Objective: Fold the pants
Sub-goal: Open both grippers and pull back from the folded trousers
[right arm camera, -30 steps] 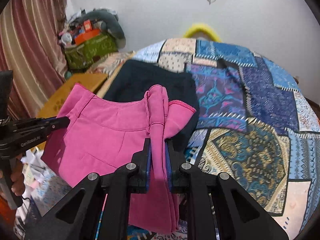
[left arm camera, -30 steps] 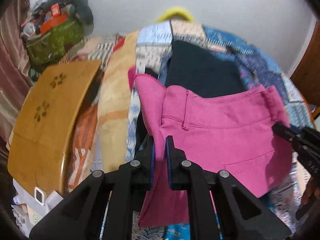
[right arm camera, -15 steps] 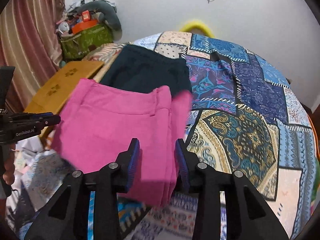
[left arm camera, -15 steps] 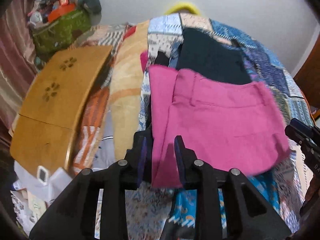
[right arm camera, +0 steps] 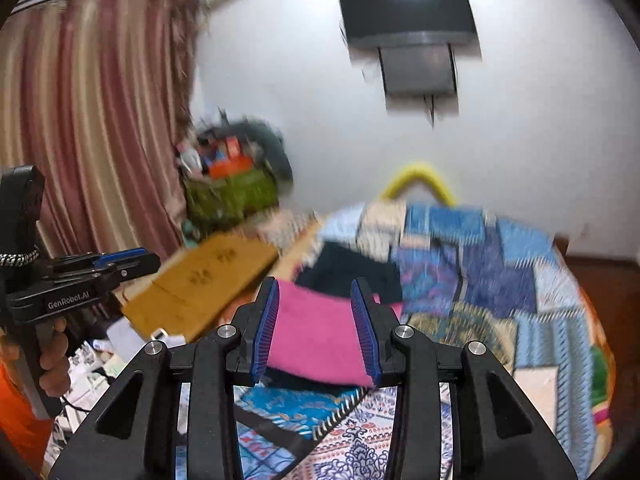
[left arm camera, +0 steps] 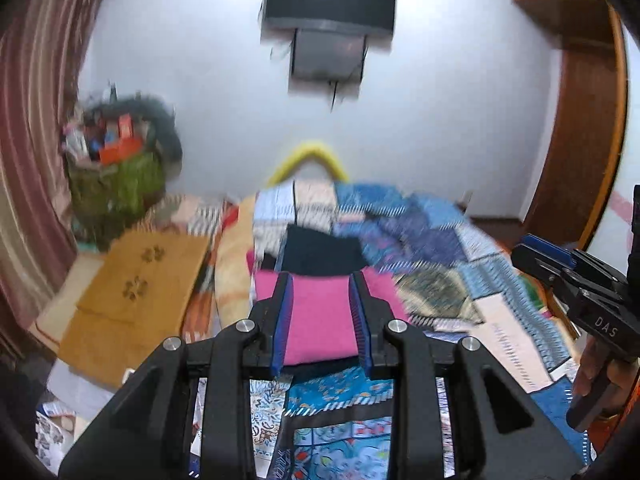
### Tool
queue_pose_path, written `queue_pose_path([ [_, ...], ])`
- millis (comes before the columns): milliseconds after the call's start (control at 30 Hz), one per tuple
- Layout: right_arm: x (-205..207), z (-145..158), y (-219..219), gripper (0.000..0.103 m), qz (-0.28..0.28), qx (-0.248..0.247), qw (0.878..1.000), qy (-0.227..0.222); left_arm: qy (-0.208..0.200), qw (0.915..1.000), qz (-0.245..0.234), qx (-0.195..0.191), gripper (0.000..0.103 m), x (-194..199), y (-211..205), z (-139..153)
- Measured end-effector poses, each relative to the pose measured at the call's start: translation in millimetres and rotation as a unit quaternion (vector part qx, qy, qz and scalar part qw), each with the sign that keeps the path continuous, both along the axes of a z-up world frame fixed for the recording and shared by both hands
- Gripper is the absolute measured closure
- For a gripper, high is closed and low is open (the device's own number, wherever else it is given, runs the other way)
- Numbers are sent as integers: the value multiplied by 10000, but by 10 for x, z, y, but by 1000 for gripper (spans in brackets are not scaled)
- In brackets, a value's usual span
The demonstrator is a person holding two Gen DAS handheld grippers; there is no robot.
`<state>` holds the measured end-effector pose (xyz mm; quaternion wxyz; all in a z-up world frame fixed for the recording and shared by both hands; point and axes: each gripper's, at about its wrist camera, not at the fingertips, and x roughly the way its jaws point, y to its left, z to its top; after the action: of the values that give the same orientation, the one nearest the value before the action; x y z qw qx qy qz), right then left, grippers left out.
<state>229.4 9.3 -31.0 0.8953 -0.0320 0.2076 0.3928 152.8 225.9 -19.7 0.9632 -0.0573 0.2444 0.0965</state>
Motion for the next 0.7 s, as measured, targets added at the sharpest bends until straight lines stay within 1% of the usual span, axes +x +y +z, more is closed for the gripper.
queue_pose_path([
  [33,-161,109,-58,69,35,101,9998,-190,-127,9999,-1,63,74,-111,-78,83],
  [67,-252,158,-92,69,60,159,9995,-284,-323,9994,-8,144,74,-285,-202,189],
  [133,-548,316,-223,69,125,391,9976,-551,-570,9980,-14,263,74,-528,-379,312],
  [233,-831,434,-375,69,146,627,9948,-783,-868,9953,-4,420,74,-846,-617,429],
  [300,-1015,475,-477,69,154,757,9931,-885,-1031,9935,-6,487,71,-1020,-764,481],
  [333,-1063,482,-508,69,151,787,9927,-901,-1083,9928,14,518,66,-1098,-826,499],
  [367,-1139,491,-556,67,125,847,9922,-904,-1141,9919,54,557,57,-1168,-883,514],
  [400,-1158,482,-579,64,122,873,9921,-895,-1211,9908,107,599,51,-1235,-930,524],
  [433,-1176,474,-605,56,117,888,9920,-890,-1286,9895,154,642,42,-1297,-977,534],
  [467,-1213,462,-638,48,78,916,9916,-904,-1364,9884,176,638,34,-1355,-1007,543],
  [500,-1246,454,-668,45,-5,944,9910,-946,-1406,9880,181,622,31,-1384,-1025,548],
  [567,-1278,452,-704,32,-126,936,9902,-1027,-1459,9872,214,605,19,-1423,-1056,552],
  [600,-1289,455,-721,29,-190,915,9901,-1043,-1485,9867,245,612,17,-1441,-1070,555],
  [667,-1277,456,-755,19,-248,947,9898,-1033,-1515,9860,280,644,11,-1471,-1104,560],
  [700,-1264,457,-770,16,-308,982,9895,-1018,-1527,9857,289,655,10,-1481,-1121,559],
])
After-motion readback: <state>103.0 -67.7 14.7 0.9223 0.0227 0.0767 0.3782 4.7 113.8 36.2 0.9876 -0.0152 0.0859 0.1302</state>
